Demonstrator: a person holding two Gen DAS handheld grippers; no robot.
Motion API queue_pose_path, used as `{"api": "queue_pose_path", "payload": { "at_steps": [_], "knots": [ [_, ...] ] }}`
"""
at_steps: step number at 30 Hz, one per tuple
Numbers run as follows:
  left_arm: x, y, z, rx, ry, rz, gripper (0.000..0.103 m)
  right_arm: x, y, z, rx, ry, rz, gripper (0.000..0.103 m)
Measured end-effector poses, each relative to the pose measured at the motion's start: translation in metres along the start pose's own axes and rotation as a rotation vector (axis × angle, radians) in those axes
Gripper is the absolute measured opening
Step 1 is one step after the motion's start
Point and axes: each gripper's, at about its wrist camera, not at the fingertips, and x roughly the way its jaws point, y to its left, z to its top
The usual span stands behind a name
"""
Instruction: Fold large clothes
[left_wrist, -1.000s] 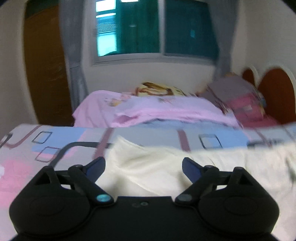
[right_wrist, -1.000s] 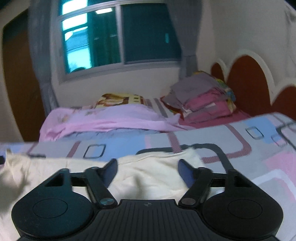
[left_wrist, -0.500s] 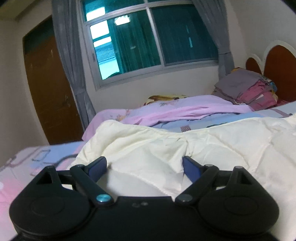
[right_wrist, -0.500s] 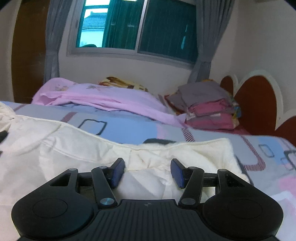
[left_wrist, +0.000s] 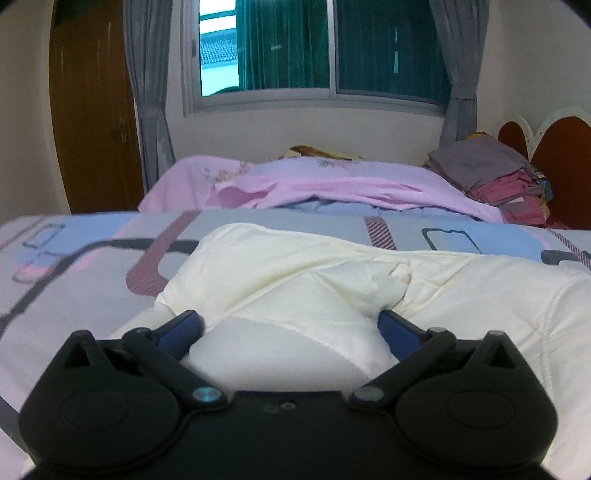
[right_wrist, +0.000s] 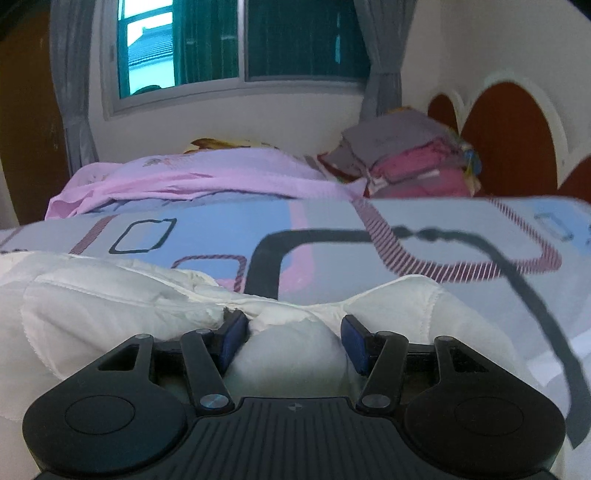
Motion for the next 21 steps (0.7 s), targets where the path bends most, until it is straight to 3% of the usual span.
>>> {"api": "queue_pose_path", "payload": {
  "at_steps": [2,6,7,9,14,17,21],
  "knots": [
    [0.008,-0.002,0.002,0.002,0.038,-0.001,0.103,0.000,0.000,0.001,0.001,0.017,-0.006,0.057],
    [-0.005,-0.019,0.007,0.114,0.039,0.092,0.100,-0.019,0.016,0.010,-0.090,0.011,-0.066,0.058],
    [-0.014,-0.019,0.010,0.107,0.043,0.080,0.094,-0.034,0.017,0.015,-0.065,-0.026,-0.044,0.058],
    [-0.033,-0.017,0.013,0.070,0.031,0.052,0.094,-0.058,0.018,0.020,-0.018,-0.069,-0.018,0.058],
    [-0.092,-0.026,0.010,0.059,-0.009,-0.034,0.101,-0.112,0.042,0.010,-0.058,-0.108,0.060,0.058],
    [-0.101,-0.035,-0.003,0.076,0.013,-0.019,0.103,-0.112,0.056,-0.007,-0.124,-0.084,0.036,0.058],
    [-0.077,-0.033,-0.021,0.072,0.092,0.010,0.103,-0.089,0.052,-0.025,-0.115,-0.022,-0.010,0.058]
  ]
}}
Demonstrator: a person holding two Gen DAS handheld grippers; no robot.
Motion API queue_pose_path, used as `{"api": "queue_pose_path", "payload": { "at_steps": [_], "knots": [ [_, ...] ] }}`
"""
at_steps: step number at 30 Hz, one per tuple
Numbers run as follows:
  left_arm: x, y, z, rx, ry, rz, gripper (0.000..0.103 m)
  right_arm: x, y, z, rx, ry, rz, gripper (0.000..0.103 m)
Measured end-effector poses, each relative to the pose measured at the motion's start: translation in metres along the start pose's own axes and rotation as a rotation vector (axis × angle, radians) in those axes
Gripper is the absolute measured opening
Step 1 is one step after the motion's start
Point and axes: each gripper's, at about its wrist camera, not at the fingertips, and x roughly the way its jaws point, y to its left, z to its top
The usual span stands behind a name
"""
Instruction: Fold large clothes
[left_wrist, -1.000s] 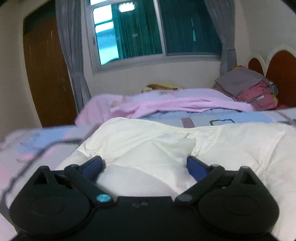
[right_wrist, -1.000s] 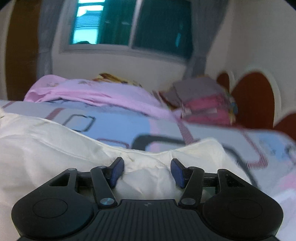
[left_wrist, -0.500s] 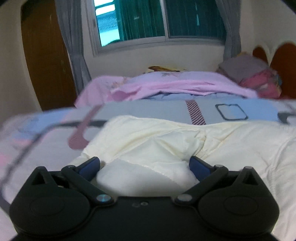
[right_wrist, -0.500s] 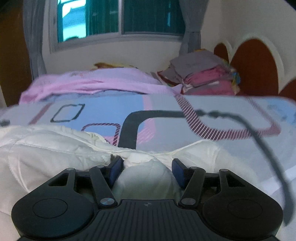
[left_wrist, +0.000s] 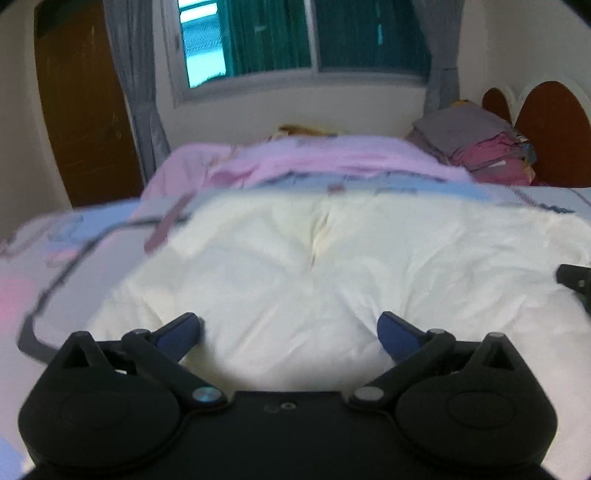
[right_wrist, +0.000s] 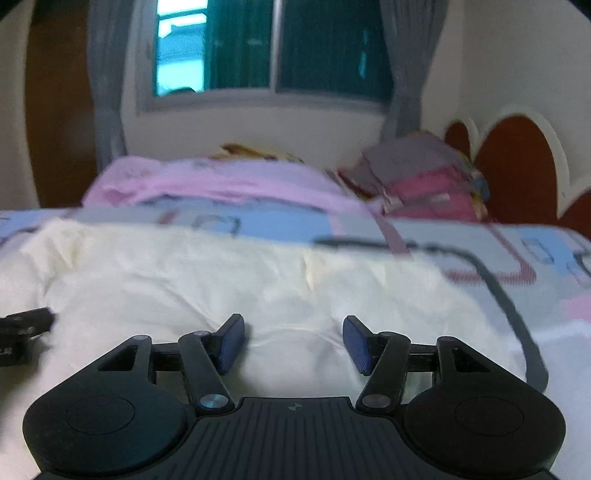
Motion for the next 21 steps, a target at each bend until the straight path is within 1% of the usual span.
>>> {"api": "queue_pose_path", "payload": {
  "at_steps": [1,3,6,13,16,18,21],
  "knots": [
    [0.003,0.001,-0.001,-0.012,0.004,-0.002,0.103,0.005,-0.002,-0.003,0.004,0.009,-0.001,0.058],
    [0.009,-0.001,-0.002,0.000,0.006,0.007,0.103,0.016,-0.002,-0.002,0.014,0.032,-0.005,0.058],
    [0.015,-0.003,-0.005,0.009,0.001,0.019,0.103,0.025,-0.001,-0.006,0.007,0.040,-0.011,0.059],
    [0.020,-0.004,-0.013,-0.010,-0.020,0.019,0.103,0.035,-0.001,-0.026,0.005,-0.007,-0.025,0.060],
    [0.020,-0.005,-0.012,0.005,0.004,0.023,0.103,0.036,0.000,-0.020,-0.011,0.025,-0.019,0.061],
    [0.018,-0.003,-0.005,0.009,0.035,0.018,0.103,0.028,-0.005,-0.013,-0.006,0.051,0.002,0.061],
    [0.011,0.002,0.003,-0.001,0.077,0.006,0.103,0.007,-0.012,-0.003,0.013,0.042,0.009,0.061]
  ]
}}
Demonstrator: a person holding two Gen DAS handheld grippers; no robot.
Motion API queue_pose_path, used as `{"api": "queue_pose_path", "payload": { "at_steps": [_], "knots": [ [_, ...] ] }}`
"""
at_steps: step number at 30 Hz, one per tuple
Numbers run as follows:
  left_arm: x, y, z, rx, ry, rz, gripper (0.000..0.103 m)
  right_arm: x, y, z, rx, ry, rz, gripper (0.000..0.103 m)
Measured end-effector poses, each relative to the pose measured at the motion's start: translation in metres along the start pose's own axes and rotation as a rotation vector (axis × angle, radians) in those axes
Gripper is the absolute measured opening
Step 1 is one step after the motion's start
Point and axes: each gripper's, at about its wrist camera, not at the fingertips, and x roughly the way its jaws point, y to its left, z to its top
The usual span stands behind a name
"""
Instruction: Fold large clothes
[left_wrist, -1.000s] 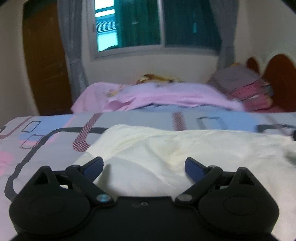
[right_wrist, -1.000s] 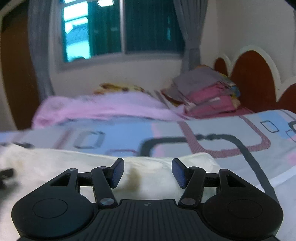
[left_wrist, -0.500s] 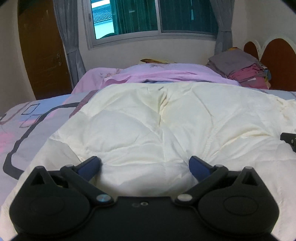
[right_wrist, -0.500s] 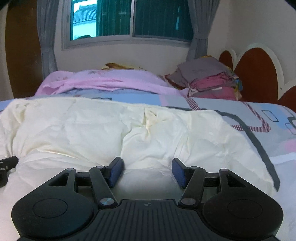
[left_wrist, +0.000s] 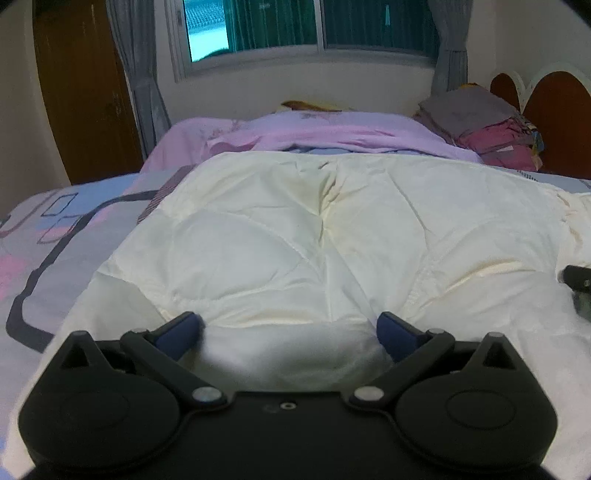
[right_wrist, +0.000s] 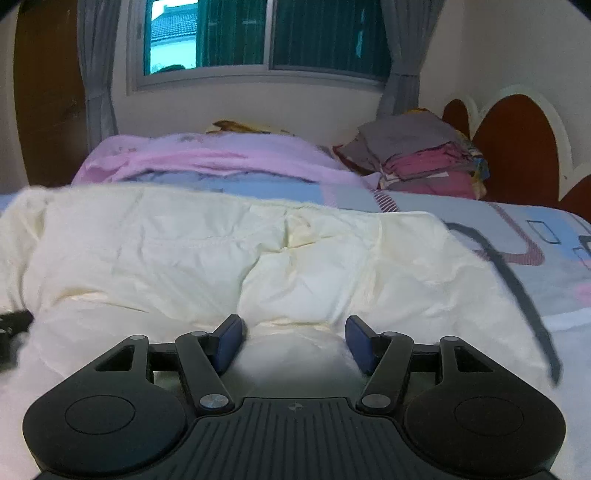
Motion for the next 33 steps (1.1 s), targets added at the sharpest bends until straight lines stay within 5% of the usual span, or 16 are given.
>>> {"api": "queue_pose_path", "payload": {
  "at_steps": [7,12,24,33],
  "knots": [
    [-0.018,0.009,0.000,0.026,0.003,0.010,0.103,-0.048,-0.024,-0.009,-0.032,-0.046,-0.084,0.061],
    [-0.009,0.019,0.000,-0.030,0.048,-0.012,0.103,-0.044,-0.047,-0.029,-0.030,0.007,-0.153,0.061],
    [0.009,0.024,0.001,-0.075,0.085,-0.006,0.103,-0.018,-0.059,-0.031,0.039,0.079,-0.135,0.066],
    [-0.041,0.035,0.003,-0.036,0.076,0.001,0.103,-0.087,-0.062,-0.024,0.063,0.045,-0.059,0.068]
  ]
}}
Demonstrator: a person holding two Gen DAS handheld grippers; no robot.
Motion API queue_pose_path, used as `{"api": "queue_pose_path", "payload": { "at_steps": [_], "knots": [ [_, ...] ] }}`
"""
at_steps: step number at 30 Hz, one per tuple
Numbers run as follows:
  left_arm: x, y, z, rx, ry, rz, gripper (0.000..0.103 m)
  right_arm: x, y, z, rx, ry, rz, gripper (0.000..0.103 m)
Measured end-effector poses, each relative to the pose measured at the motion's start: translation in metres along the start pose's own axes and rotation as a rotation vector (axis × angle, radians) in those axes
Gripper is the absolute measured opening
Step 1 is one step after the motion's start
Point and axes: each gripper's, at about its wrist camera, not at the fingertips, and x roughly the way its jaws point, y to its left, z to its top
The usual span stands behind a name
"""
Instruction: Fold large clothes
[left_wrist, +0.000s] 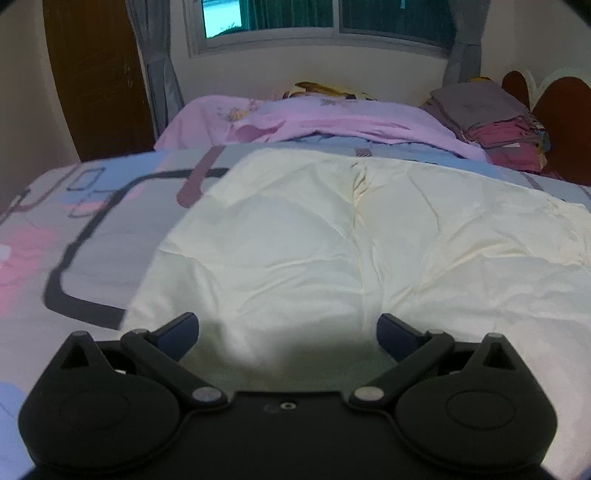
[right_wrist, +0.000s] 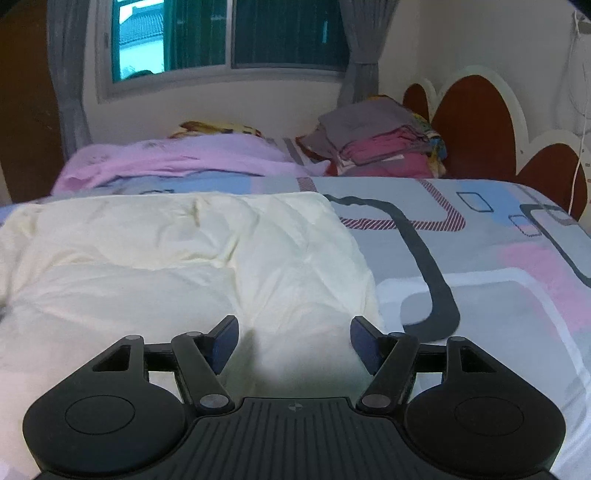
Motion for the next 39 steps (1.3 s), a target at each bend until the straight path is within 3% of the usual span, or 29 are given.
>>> {"api": "queue_pose_path", "payload": {
  "at_steps": [4,8,18,22,29,35,36,39],
  "knots": [
    [-0.022,0.006,-0.007,0.013,-0.006,-0.019,0.103,-0.026,-0.001,-0.013,0.006,-0.004,0.007,0.082],
    [-0.038,0.017,-0.016,-0.006,0.007,-0.027,0.103,-0.049,-0.007,-0.028,0.026,0.009,0.002,0.082],
    [-0.065,0.073,-0.059,-0.167,0.085,-0.059,0.103,-0.084,-0.041,-0.062,0.185,0.107,0.024,0.083],
    [-0.054,0.091,-0.072,-0.297,0.148,-0.107,0.103,-0.079,-0.048,-0.073,0.286,0.161,0.072,0.084],
    [-0.027,0.097,-0.074,-0.433,0.156,-0.197,0.102,-0.057,-0.044,-0.074,0.382,0.178,0.144,0.084],
    [-0.010,0.096,-0.071,-0.463,0.131,-0.201,0.100,-0.034,-0.046,-0.072,0.450,0.167,0.175,0.083],
    [-0.008,0.096,-0.070,-0.466,0.122,-0.203,0.098,-0.030,-0.047,-0.072,0.461,0.161,0.177,0.083],
    [-0.006,0.099,-0.067,-0.481,0.097,-0.194,0.081,-0.024,-0.049,-0.069,0.507,0.133,0.177,0.080]
  ]
}}
